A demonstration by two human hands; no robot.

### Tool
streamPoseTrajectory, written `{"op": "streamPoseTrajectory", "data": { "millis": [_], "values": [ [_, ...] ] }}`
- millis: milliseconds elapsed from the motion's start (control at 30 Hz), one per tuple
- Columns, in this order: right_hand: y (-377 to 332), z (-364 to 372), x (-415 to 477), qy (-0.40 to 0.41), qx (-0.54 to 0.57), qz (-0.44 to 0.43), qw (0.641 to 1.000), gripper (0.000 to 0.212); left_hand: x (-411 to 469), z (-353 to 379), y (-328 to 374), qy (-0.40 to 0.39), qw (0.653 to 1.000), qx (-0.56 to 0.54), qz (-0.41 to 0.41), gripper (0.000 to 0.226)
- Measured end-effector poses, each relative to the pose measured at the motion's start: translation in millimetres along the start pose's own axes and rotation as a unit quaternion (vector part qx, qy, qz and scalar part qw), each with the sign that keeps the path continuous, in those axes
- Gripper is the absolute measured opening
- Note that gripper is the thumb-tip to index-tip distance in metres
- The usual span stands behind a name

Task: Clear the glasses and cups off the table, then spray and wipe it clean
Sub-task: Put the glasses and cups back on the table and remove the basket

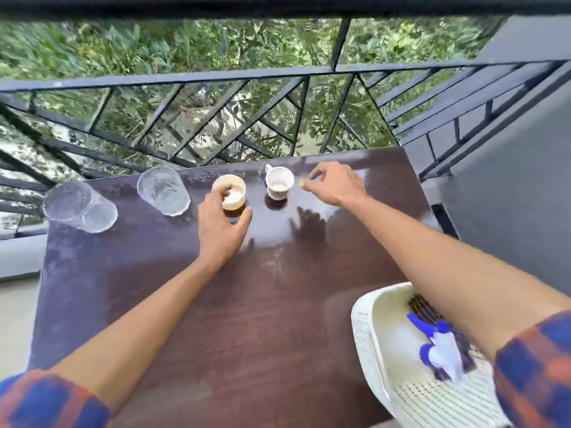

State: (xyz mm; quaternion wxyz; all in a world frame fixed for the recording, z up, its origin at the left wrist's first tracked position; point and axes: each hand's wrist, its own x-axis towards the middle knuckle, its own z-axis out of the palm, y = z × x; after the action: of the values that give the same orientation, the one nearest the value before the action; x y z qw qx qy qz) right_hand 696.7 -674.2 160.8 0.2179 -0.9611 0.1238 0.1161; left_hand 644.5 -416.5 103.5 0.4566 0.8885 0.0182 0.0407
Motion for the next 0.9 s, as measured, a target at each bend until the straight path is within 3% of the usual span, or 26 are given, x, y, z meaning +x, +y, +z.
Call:
{"op": "streamPoseTrajectory", "data": {
  "millis": [167,333,500,633,733,833,900],
  "values": [
    [38.8,-37.4,-39.1,-0.005,-0.011,-0.02,1.0,0.03,-66.2,6.1,44.8,-0.029,0.996,-0.071,-0.042,0.021],
    [102.1,-65.4,-93.3,-0.011,-0.01,-0.044,0.999,0.02,-153.7,30.0,86.5,-0.029,0.989,-0.103,-0.106,0.019],
    [192.2,-81.8,-143.9,0.01,0.044,-0.028,0.999,0.036,-234.0,69.3,120.4,-0.044,0.969,-0.149,-0.193,0.033],
    [260.7,-100.4,-190.4,0.082,0.019,-0.02,0.996,0.049,-276.0,94.0,148.0,-0.073,0.953,-0.168,-0.243,0.041],
    [297.7,-100.2,-223.2,0.117,-0.002,0.033,0.993,0.056,-291.9,106.3,155.5,-0.108,0.953,-0.134,-0.251,0.04],
    [325.2,-78.0,-247.0,0.061,0.009,0.118,0.991,0.075,-297.2,112.1,163.1,-0.131,0.953,-0.058,-0.266,0.039],
    [333.0,-63.5,-256.2,0.022,0.056,0.164,0.985,0.07,-296.0,112.6,168.9,-0.128,0.958,-0.009,-0.256,0.037]
  ]
}}
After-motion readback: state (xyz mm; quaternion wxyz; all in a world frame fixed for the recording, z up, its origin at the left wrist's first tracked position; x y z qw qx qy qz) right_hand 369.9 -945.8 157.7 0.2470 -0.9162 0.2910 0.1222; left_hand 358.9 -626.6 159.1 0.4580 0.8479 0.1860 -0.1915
